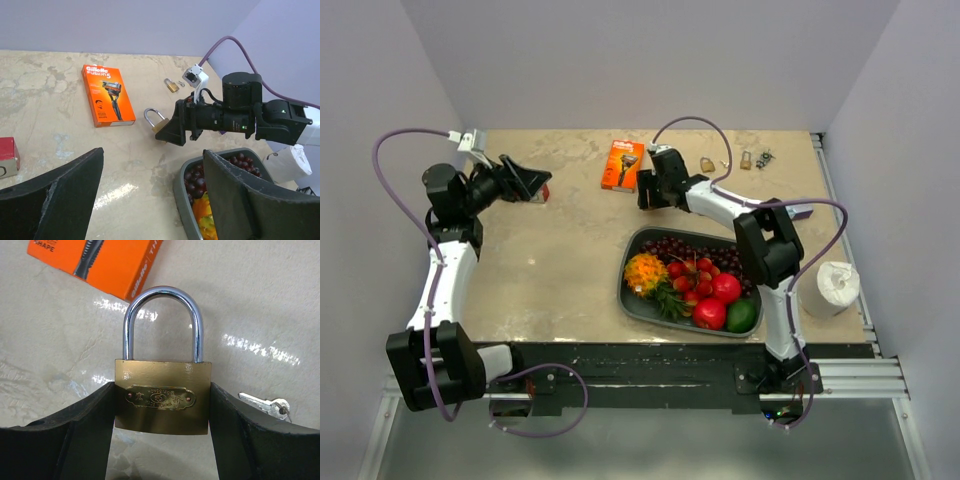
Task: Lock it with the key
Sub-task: Place the lock at the center of the board.
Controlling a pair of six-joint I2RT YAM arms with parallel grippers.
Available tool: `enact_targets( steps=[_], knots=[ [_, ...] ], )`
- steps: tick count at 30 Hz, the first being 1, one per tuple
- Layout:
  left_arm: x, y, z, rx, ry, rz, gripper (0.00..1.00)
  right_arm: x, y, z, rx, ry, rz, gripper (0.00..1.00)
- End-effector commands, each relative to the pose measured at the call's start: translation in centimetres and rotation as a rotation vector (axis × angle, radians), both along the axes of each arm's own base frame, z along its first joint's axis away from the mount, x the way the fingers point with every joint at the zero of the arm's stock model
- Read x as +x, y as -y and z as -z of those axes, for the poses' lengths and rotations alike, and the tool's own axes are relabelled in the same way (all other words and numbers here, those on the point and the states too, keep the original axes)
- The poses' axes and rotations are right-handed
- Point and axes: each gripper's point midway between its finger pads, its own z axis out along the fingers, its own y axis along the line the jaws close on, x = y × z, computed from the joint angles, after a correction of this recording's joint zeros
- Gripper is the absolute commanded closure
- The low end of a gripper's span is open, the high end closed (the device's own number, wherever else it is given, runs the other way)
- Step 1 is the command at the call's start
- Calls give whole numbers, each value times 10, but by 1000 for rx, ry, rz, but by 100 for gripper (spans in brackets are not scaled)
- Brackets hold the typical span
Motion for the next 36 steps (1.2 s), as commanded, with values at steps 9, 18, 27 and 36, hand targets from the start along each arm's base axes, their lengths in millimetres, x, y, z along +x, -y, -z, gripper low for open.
enact_targets(
  steps=[9, 18, 27, 36],
  knots=[
    [1, -8, -6, 22, 50, -18, 16, 30, -2, -27, 73, 71, 179, 69],
    [4, -8, -2, 23, 40, -8, 15, 27, 5, -13, 55, 41, 238, 61],
    [2, -8, -1, 30, 36, -6, 15, 20, 12, -5, 26, 23, 284, 30],
    [2, -8, 3, 32, 27, -4, 14, 15, 6, -14, 50, 30, 267, 11]
  ],
)
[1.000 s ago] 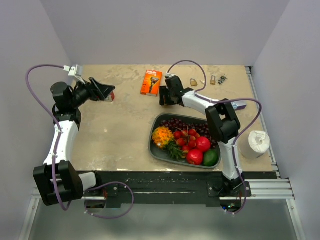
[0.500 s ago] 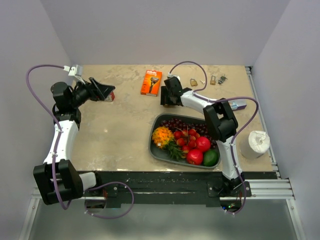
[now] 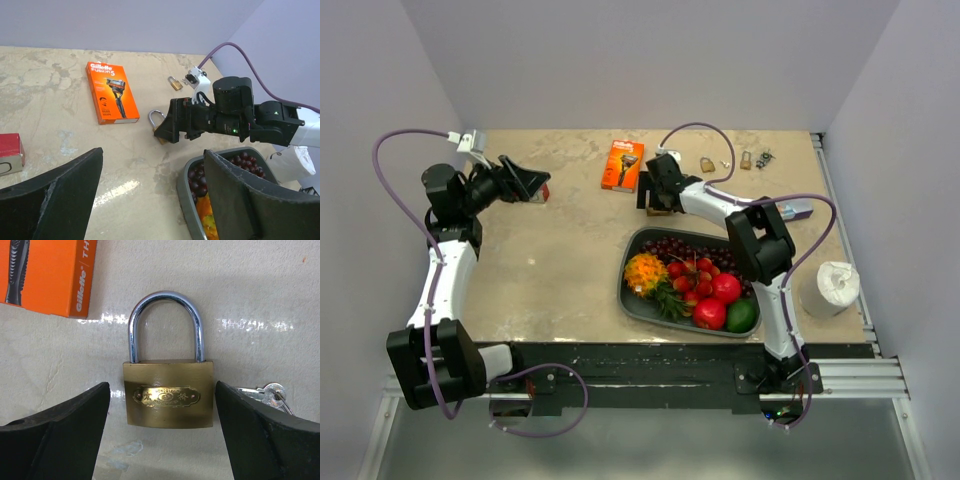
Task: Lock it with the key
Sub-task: Place the lock at the center of the board, then reset both arms
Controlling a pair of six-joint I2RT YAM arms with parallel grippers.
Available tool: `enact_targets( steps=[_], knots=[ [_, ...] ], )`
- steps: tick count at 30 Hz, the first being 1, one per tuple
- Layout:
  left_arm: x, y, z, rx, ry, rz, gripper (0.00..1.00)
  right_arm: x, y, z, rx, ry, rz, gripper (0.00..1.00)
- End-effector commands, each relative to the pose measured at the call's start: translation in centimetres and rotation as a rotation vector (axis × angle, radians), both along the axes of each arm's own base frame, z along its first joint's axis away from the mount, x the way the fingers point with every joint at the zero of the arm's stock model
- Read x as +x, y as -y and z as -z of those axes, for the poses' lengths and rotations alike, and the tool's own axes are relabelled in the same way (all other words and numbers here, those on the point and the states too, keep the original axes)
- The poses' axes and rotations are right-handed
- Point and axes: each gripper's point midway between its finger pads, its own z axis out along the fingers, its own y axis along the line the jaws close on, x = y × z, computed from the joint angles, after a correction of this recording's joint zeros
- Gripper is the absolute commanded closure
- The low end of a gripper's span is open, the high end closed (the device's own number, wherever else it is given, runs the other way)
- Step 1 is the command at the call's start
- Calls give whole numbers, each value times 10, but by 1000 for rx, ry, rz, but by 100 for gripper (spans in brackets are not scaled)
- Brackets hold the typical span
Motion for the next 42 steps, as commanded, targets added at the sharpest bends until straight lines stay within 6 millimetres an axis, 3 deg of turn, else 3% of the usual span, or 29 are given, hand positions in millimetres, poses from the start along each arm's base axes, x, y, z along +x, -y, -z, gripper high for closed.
enact_targets(
  steps=[1, 6, 7, 12, 13, 14, 15, 16, 18, 19, 20, 21, 22, 24, 25, 26, 27, 28, 29, 31, 35, 39, 42],
  knots=[
    [0, -2, -3, 31, 39, 8, 14, 11, -11, -49, 75, 105, 11, 11],
    [2, -3, 3, 72, 18, 30, 11, 24, -28, -97, 146, 210, -41, 7],
    [4, -4, -3, 85, 24, 31, 6, 25, -32, -105, 161, 223, -62, 5],
    [6, -7, 13, 164, -44, 67, 1, 31, -32, -178, 162, 412, -165, 1],
    [9, -8, 3, 183, -28, 77, 1, 30, -30, -189, 161, 440, -179, 1],
    [14, -10, 10, 209, -37, 90, 1, 31, -28, -202, 173, 477, -189, 1],
    [14, -10, 15, 212, -77, 97, 1, 24, -20, -220, 162, 520, -209, 1],
    [19, -13, 5, 241, -49, 99, 1, 24, -11, -231, 162, 555, -204, 1],
    [27, -16, 13, 249, -88, 106, 1, 14, 10, -259, 160, 630, -194, 1],
    [33, -15, 3, 273, -62, 109, 1, 13, 25, -269, 157, 654, -181, 1],
    [36, -10, 12, 276, -99, 130, 1, 11, 34, -276, 156, 670, -182, 1],
    [41, -8, 14, 295, -110, 128, 1, 3, 37, -268, 175, 648, -245, 1],
    [49, 3, 13, 335, -91, 160, 1, 1, 63, -285, 180, 675, -224, 1],
    [53, 13, 22, 384, -128, 172, 1, -12, 76, -273, 184, 627, -284, 1],
    [59, 30, 20, 420, -113, 209, 1, -15, 100, -281, 170, 643, -266, 1],
    [58, 36, 24, 437, -127, 220, 1, -22, 108, -278, 160, 628, -272, 1],
    [61, 41, 24, 448, -124, 224, 1, -30, 114, -266, 148, 606, -308, 1],
    [60, 55, 33, 446, -142, 261, 1, -38, 132, -272, 133, 618, -293, 1],
    [61, 60, 37, 440, -154, 269, 1, -47, 141, -251, 113, 571, -301, 1],
    [57, 76, 62, 423, -217, 304, 1, -60, 160, -244, 109, 555, -294, 1],
    [56, 80, 107, 475, -318, 221, 1, -84, 181, -188, 105, 413, -273, 1],
    [48, 75, 135, 539, -387, 160, 1, -95, 185, -167, 87, 366, -261, 1],
    [47, 68, 142, 573, -398, 124, 1, -95, 185, -164, 89, 366, -262, 1]
  ],
)
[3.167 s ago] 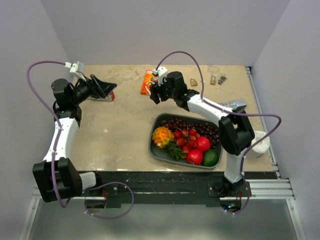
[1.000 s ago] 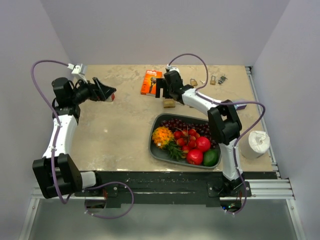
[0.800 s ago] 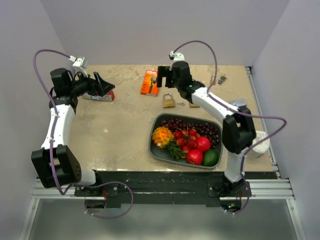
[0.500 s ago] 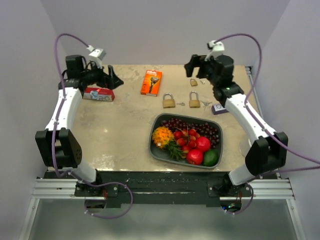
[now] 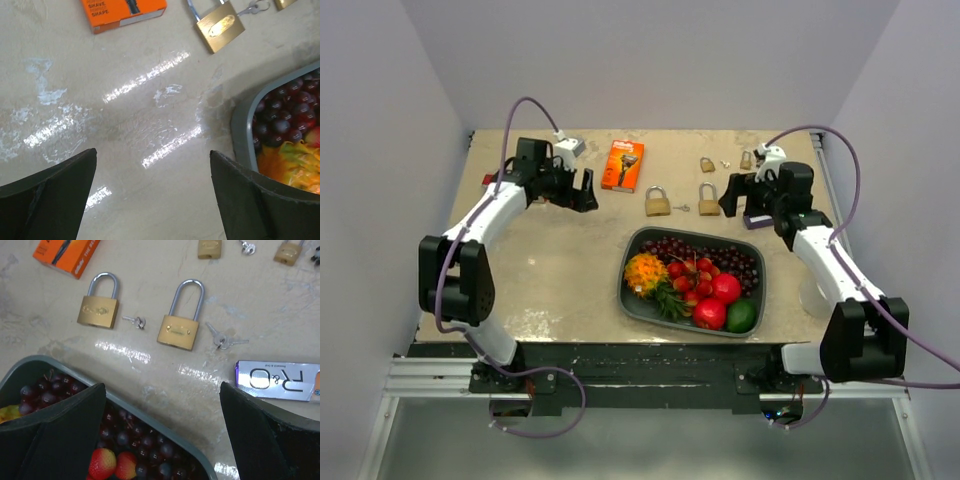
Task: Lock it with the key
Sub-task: Reset both arms
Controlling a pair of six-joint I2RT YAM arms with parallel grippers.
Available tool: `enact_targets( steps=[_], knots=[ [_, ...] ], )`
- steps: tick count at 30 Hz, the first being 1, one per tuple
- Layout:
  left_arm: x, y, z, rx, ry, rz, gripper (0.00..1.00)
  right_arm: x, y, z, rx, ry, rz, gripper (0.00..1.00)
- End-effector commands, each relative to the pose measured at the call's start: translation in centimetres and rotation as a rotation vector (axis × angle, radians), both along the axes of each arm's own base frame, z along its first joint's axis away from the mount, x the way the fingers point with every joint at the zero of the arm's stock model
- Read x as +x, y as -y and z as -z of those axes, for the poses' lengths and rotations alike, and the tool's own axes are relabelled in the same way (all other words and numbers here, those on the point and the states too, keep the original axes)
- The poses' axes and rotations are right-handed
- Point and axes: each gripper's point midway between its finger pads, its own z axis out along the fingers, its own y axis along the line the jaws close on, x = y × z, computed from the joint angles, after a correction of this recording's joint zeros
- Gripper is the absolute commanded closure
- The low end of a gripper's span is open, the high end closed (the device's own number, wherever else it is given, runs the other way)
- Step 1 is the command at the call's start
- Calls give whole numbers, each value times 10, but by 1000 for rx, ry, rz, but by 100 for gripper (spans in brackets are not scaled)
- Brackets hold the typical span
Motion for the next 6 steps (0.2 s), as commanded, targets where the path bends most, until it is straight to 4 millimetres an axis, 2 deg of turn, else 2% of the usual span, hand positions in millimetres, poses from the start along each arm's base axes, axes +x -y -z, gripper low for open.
enact_targets(
  steps=[1, 6],
  knots=[
    [10, -17, 2, 82, 43, -97, 1, -5, -6, -11, -3, 42, -52, 1],
    [7, -17, 1, 106, 71, -98, 1, 6, -9, -18, -11, 50, -68, 1]
  ],
)
